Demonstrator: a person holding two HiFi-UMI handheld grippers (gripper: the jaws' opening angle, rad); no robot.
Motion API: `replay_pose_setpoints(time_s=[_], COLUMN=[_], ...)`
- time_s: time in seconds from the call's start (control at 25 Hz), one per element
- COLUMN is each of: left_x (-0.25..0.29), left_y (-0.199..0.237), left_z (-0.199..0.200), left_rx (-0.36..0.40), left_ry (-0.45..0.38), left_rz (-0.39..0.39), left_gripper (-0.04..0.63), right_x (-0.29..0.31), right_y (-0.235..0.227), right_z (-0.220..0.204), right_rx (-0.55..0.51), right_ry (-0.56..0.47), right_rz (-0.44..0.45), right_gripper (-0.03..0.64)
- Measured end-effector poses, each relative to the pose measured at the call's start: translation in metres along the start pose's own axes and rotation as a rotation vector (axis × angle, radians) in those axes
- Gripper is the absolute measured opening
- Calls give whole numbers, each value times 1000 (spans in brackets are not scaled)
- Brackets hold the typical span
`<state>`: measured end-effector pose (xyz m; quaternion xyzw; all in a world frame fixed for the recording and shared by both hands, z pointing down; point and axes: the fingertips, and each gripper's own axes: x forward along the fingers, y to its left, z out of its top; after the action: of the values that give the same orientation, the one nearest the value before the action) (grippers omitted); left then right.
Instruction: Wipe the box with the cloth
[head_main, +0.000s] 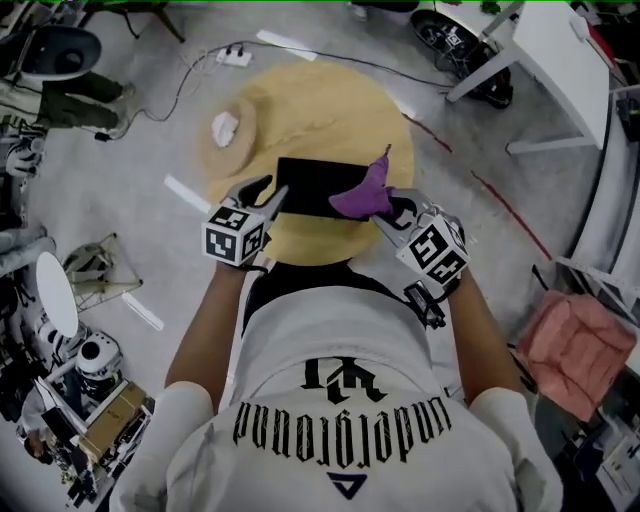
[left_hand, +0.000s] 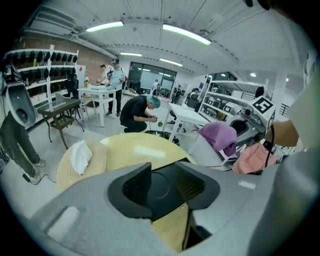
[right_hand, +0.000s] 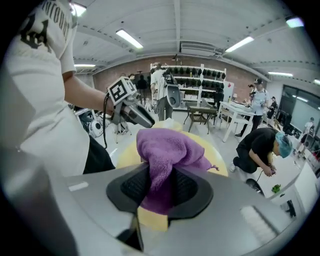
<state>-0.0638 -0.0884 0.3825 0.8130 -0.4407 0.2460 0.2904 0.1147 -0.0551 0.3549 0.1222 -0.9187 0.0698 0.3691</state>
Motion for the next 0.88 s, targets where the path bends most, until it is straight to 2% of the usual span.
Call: replay_pose_setpoints(time_s=[0.24,0.44,0.68,0.88], left_x=[-31,-56,-94,-121], left_y=[-41,-66,-87,-98], left_z=[62,119,174,194], left_rx=[72,161,192,219], left_ry=[-122,-228,-346,-412], left_rz=[-53,-74,-107,-120], left_gripper=[145,105,47,6], right_x=[-51,-93,-128,-142], right_y=[-24,-42,-44,-37], right_z=[74,123,166,183], right_rx=[65,66,34,15], right_ry=[-198,-335,-417,-441], right_rz=[-117,-209,-254,-275], right_gripper=[103,103,103,104])
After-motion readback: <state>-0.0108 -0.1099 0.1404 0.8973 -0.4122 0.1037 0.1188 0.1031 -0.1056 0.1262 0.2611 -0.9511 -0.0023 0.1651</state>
